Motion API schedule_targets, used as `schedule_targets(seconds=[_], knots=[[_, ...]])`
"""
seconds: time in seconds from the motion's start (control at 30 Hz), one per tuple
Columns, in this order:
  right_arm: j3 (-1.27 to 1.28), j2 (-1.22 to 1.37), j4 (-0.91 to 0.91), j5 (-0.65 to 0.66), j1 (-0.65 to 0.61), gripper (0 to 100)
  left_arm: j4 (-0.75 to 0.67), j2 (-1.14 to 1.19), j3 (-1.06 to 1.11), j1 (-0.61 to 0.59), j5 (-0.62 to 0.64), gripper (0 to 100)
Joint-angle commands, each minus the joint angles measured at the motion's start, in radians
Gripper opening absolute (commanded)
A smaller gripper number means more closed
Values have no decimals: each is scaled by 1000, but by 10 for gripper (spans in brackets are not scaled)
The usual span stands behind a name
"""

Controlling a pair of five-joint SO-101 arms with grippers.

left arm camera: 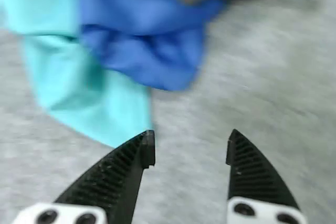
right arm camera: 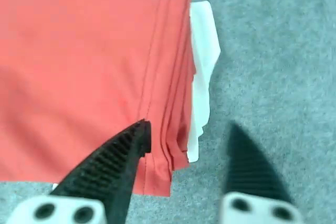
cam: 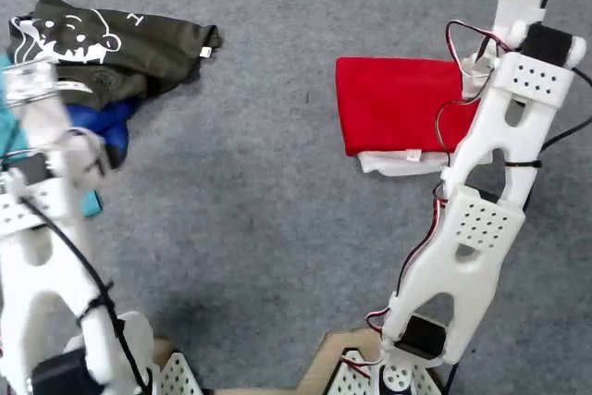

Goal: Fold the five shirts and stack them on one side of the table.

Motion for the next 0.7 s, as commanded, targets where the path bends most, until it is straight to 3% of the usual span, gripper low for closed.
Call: schedule_targets(seconds=[0.0,0.1,0.3,0.53,0.67], knots=[[-45,-12,8,-43,5,103,-91,124,-68,-88,-31,247],[-45,-12,8,-57,-6,90,-109,318,-166,-117,-23,247],[-41,-12,9,-57,-26,48,74,687,-478,-150,41,229],[-39,-12,11,-57,-37,47,364,962,-805,-162,97,31],[-42,-12,11,-57,-37,47,459,1020,-914,-151,97,27]])
